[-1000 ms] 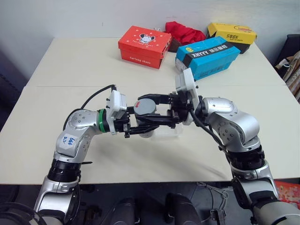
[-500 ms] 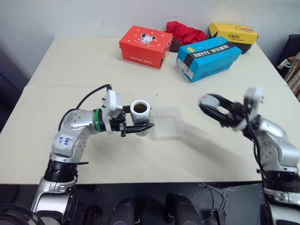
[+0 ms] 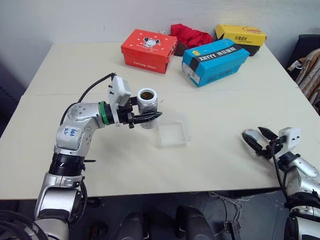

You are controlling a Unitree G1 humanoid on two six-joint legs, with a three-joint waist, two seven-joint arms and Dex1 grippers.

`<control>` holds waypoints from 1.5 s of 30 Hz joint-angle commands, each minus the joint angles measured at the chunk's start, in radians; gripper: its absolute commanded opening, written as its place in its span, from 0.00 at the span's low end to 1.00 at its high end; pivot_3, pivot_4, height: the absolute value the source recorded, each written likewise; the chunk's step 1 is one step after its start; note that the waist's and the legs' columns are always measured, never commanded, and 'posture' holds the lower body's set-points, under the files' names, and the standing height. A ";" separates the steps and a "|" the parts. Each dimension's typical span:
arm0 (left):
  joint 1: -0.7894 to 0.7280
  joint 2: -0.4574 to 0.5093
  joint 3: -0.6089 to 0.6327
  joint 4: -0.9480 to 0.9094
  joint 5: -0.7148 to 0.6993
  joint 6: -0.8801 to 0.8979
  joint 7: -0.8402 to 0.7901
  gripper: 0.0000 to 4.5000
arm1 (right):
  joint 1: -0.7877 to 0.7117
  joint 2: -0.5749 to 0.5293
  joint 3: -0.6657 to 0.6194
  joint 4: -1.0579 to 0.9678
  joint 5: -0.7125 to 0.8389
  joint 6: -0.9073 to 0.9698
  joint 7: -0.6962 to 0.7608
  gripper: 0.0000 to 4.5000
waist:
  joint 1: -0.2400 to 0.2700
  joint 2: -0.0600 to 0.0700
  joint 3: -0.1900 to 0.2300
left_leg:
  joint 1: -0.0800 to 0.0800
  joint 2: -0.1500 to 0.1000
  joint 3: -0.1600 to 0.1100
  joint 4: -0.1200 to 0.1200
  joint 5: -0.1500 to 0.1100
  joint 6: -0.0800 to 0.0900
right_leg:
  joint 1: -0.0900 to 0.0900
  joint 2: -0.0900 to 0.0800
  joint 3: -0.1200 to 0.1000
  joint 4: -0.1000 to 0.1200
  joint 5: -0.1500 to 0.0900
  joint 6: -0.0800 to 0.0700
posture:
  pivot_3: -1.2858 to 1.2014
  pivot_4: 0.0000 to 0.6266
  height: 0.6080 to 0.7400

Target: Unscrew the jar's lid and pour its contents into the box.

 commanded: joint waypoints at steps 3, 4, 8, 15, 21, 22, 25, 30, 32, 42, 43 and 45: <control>-0.109 -0.007 -0.063 0.058 0.128 -0.062 0.048 0.52 | 0.146 -0.071 -0.075 -0.404 0.122 0.166 0.007 0.99 | 0.017 0.001 0.000 | -0.001 -0.001 -0.001 0.000 0.000 0.000 | 0.000 -0.001 0.003 0.000 0.000 0.000 | 0.52 0.24 1.00; -0.126 -0.009 -0.078 0.078 0.161 -0.094 0.056 0.52 | 0.187 -0.086 -0.070 -0.504 0.140 0.202 0.021 0.99 | 0.021 0.001 0.000 | 0.000 -0.001 -0.001 0.000 0.000 0.000 | 0.000 -0.001 0.004 -0.001 0.000 0.000 | 0.52 0.24 1.00; -0.190 0.001 -0.159 0.179 0.348 -0.335 0.101 0.52 | 0.340 -0.151 -0.024 -0.902 0.203 0.320 0.076 0.99 | 0.026 0.001 0.000 | 0.000 0.000 -0.001 0.000 -0.001 -0.001 | -0.001 -0.001 0.006 -0.001 0.000 0.000 | 0.52 0.24 1.00; -0.281 -0.004 -0.291 0.365 0.730 -0.864 0.398 0.52 | 0.422 -0.153 0.007 -1.127 0.231 0.402 0.064 0.99 | 0.038 0.000 0.001 | -0.001 0.002 -0.001 0.000 -0.003 -0.002 | -0.001 -0.001 0.004 -0.008 0.001 -0.003 | 0.52 0.24 1.00; -0.371 0.021 -0.393 0.434 1.164 -1.081 0.892 0.52 | 0.471 -0.120 -0.002 -1.147 0.208 0.396 0.029 0.99 | 0.055 -0.002 0.002 | -0.003 0.000 0.000 0.000 -0.004 0.002 | -0.002 -0.002 0.002 -0.008 0.001 -0.002 | 0.52 0.24 1.00; -0.389 0.038 -0.429 0.431 1.281 -1.083 1.020 0.52 | 0.476 -0.117 -0.005 -1.151 0.205 0.395 0.022 0.99 | 0.055 -0.002 0.002 | -0.003 0.000 0.000 0.000 -0.005 0.002 | -0.002 -0.002 0.000 -0.008 0.001 -0.002 | 0.52 0.24 1.00; -0.435 0.069 -0.538 0.430 1.555 -1.038 1.337 0.52 | 0.486 -0.110 -0.008 -1.156 0.199 0.394 0.005 0.99 | 0.054 -0.002 0.002 | -0.004 0.000 0.001 0.000 -0.005 0.003 | -0.002 -0.001 -0.004 -0.007 0.002 -0.001 | 0.52 0.24 1.00; -0.493 0.059 -0.678 0.493 1.803 -0.924 1.641 0.52 | 0.497 -0.099 -0.004 -1.170 0.199 0.403 -0.026 0.99 | 0.054 -0.002 0.002 | -0.005 -0.001 0.001 0.000 -0.006 0.006 | -0.002 -0.002 -0.006 -0.008 0.003 0.001 | 0.52 0.24 1.00; -0.501 0.044 -0.710 0.508 1.864 -0.855 1.718 0.52 | 0.503 -0.095 -0.004 -1.174 0.200 0.406 -0.036 0.99 | 0.053 -0.002 0.002 | -0.005 -0.001 0.001 0.000 -0.006 0.006 | -0.002 -0.002 -0.006 -0.008 0.003 0.001 | 0.52 0.24 1.00; -0.463 0.037 -0.784 0.498 1.991 -0.649 1.859 0.52 | 0.525 -0.068 -0.002 -1.175 0.195 0.389 -0.058 0.99 | 0.052 -0.002 0.002 | -0.005 0.000 0.001 0.000 -0.006 0.006 | -0.002 -0.002 -0.006 -0.007 0.003 0.001 | 0.52 0.24 1.00; -0.458 0.036 -0.775 0.491 1.968 -0.658 1.852 0.52 | 0.528 -0.065 -0.001 -1.174 0.193 0.386 -0.058 0.99 | 0.052 -0.002 0.002 | -0.005 0.000 0.001 0.000 -0.006 0.006 | -0.002 -0.002 -0.006 -0.007 0.003 0.001 | 0.52 0.24 1.00; -0.457 0.042 -0.773 0.481 1.936 -0.696 1.832 0.52 | 0.531 -0.061 0.000 -1.175 0.193 0.386 -0.059 0.99 | 0.052 -0.002 0.002 | -0.005 0.000 0.001 0.000 -0.005 0.006 | -0.002 -0.002 -0.006 -0.007 0.003 0.001 | 0.52 0.24 1.00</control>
